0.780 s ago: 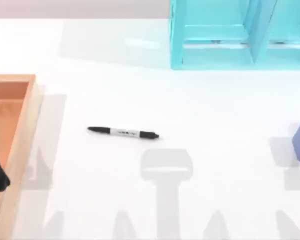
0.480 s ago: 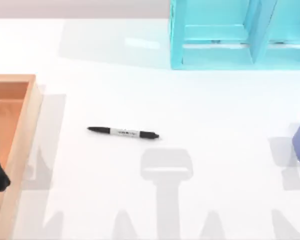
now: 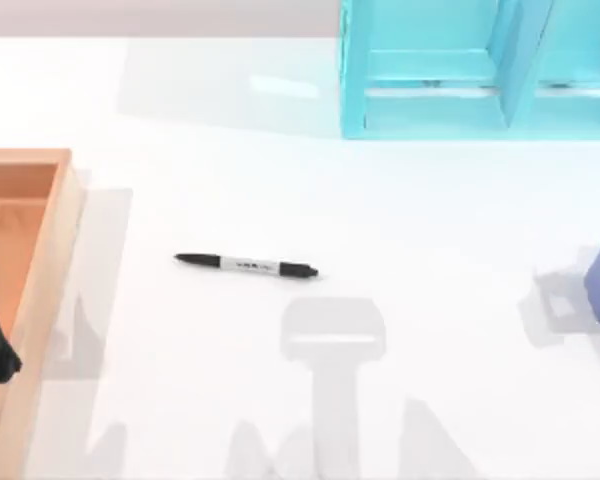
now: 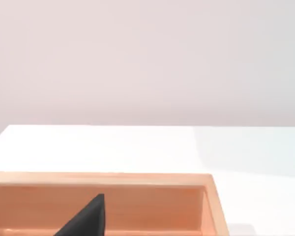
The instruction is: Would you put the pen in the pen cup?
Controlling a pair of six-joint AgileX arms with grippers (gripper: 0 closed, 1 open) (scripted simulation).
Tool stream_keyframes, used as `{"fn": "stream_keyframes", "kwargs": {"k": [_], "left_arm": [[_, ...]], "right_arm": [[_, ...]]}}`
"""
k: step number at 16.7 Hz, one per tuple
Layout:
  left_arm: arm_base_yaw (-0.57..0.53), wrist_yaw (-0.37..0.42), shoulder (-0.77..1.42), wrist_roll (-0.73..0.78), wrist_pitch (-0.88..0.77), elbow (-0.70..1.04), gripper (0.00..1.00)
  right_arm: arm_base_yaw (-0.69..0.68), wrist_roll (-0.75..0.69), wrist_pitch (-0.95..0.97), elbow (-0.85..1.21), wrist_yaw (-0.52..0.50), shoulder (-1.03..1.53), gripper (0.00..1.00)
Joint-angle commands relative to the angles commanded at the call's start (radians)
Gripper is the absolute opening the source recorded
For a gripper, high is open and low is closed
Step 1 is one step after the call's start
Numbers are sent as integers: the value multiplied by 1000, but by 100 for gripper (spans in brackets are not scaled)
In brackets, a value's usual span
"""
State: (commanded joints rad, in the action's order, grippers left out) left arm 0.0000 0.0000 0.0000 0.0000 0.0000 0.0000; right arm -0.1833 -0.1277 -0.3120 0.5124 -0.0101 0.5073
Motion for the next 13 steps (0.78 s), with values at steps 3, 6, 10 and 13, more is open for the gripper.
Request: {"fn": "stream_keyframes", "kwargs": {"k": [3,6,10,13], "left_arm": [[0,0,0,0,0,0,100],[0,0,0,0,0,0,100],[0,0,0,0,0,0,100],[0,0,0,0,0,0,100]], "right_arm": [[-87,-50,-142,284,-10,244,100],[-182,-102,-292,608,-22,511,100],[-308,-173,-498,1070,-42,892,100],[-395,-230,-654,1410,-61,1187,100]]}}
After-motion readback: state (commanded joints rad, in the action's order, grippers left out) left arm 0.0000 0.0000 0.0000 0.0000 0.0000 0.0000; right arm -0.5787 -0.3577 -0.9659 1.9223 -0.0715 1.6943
